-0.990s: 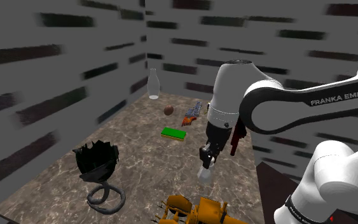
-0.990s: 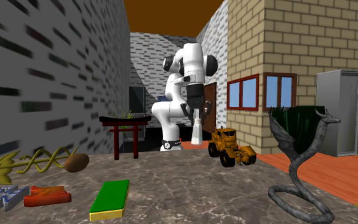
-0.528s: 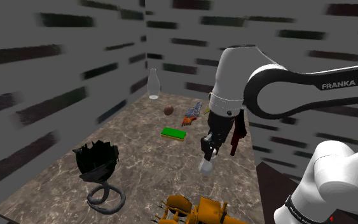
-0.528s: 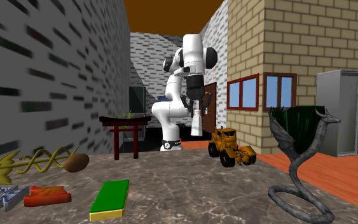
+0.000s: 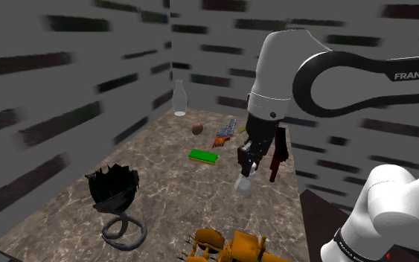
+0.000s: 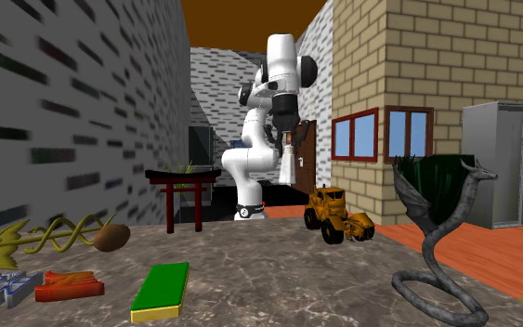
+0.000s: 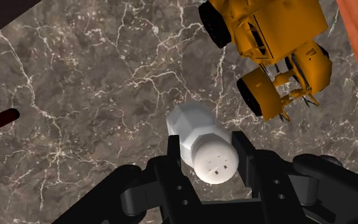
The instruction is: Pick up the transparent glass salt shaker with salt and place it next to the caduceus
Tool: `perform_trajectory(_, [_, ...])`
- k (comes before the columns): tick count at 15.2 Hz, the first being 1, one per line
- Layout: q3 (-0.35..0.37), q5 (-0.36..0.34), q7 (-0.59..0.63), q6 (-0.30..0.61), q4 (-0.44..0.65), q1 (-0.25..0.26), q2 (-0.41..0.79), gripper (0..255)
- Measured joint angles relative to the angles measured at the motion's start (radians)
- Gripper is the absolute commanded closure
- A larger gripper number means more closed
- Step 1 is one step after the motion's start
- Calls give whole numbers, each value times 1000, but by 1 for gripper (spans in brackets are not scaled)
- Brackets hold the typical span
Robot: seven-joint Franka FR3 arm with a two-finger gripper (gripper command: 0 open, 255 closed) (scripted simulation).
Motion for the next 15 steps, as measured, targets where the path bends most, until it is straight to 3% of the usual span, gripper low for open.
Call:
perform_trajectory(4, [-15,-11,-7,-34,36,-7,3,255])
perform_trajectory(15, [-183,-126,-225,-13,139,-118,164,255])
